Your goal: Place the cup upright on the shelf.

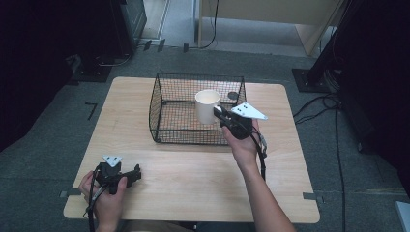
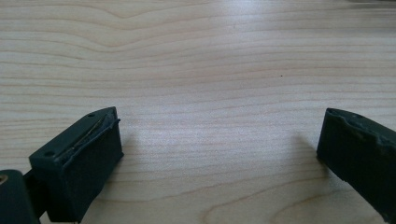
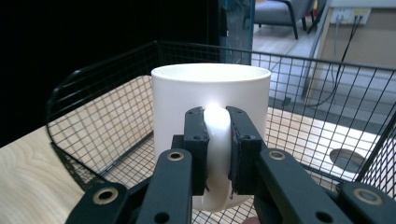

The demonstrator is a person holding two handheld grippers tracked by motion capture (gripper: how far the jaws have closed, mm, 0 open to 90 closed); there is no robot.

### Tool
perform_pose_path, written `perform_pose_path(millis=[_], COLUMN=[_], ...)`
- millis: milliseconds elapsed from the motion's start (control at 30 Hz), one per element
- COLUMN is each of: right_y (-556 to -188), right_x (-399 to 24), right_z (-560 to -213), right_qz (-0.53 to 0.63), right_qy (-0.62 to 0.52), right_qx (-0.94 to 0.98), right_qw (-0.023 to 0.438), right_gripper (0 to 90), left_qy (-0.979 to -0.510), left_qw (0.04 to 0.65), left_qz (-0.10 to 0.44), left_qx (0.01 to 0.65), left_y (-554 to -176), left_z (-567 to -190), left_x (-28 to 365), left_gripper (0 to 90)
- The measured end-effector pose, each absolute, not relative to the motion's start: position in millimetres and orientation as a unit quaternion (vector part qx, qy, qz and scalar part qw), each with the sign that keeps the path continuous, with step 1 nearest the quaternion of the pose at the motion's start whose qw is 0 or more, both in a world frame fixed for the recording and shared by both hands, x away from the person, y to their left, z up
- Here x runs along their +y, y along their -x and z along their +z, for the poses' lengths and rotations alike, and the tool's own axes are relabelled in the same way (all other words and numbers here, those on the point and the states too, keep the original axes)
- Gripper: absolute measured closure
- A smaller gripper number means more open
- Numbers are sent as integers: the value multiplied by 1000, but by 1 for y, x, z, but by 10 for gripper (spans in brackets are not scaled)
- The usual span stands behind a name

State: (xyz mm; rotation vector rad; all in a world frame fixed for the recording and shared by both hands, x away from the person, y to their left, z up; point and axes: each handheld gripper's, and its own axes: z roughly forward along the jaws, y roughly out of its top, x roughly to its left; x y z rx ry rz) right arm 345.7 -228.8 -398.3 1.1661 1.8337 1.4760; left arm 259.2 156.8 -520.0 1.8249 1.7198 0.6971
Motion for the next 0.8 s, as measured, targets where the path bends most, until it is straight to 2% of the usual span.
perform_pose_path(millis=[133, 800], right_y=[-357, -390], right_x=[-229, -221], right_z=[-403, -428], right_qz=[539, 471], right_qy=[-447, -502], right_qx=[674, 696], right_qw=[235, 204], right_gripper=[804, 803], left_qy=[-677, -678], left_qw=[265, 265], left_qz=[257, 257], left_qx=[636, 636], left_y=[-259, -259], left_z=[-520, -520], left_x=[157, 157], left_gripper=[1, 1])
